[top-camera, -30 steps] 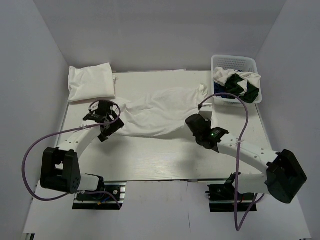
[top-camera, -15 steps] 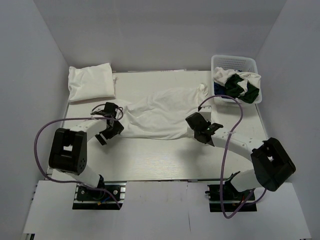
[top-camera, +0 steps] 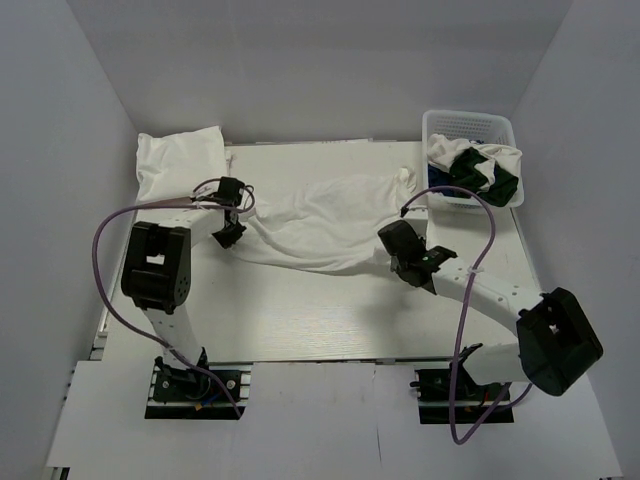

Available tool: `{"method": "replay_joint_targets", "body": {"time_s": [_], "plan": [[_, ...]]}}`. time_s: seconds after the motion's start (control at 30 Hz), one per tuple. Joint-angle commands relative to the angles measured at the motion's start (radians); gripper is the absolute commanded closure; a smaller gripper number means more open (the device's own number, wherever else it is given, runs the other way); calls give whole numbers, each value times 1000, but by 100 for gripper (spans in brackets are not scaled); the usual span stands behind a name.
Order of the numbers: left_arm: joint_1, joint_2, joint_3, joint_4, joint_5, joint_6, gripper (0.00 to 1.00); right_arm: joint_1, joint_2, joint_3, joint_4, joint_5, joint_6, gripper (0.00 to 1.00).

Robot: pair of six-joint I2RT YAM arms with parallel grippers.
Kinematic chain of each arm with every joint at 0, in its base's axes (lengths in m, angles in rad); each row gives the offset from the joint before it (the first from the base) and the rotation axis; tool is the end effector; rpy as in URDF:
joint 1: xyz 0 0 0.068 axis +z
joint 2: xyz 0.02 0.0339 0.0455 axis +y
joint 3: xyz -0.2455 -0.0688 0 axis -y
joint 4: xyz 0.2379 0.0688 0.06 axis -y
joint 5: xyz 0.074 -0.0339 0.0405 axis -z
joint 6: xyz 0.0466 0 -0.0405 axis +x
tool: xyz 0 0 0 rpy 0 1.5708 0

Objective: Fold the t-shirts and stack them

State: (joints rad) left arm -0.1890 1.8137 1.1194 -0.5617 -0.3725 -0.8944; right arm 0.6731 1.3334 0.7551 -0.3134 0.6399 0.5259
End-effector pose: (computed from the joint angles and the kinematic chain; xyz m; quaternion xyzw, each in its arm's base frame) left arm 0.3338 -0.0466 0.1340 -0.3625 0.9008 0.0773 0.2263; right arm 0.2239 0.1430 0.1857 0.0387 0.9003 -0.0665 0.4284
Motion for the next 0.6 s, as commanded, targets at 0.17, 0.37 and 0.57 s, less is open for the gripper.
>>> {"method": "replay_joint_targets", "body": {"time_s": [0.17, 0.37, 0.57], "plan": [[-20, -51, 105, 26, 60, 86, 100, -1, -145, 124, 1, 3, -95, 100], [-20, -492, 40, 202, 124, 135, 100, -1, -307, 239, 85, -48, -231, 100], [-20, -732, 144, 189, 150, 158, 100, 0, -480, 387, 149, -190, -349, 100]]}}
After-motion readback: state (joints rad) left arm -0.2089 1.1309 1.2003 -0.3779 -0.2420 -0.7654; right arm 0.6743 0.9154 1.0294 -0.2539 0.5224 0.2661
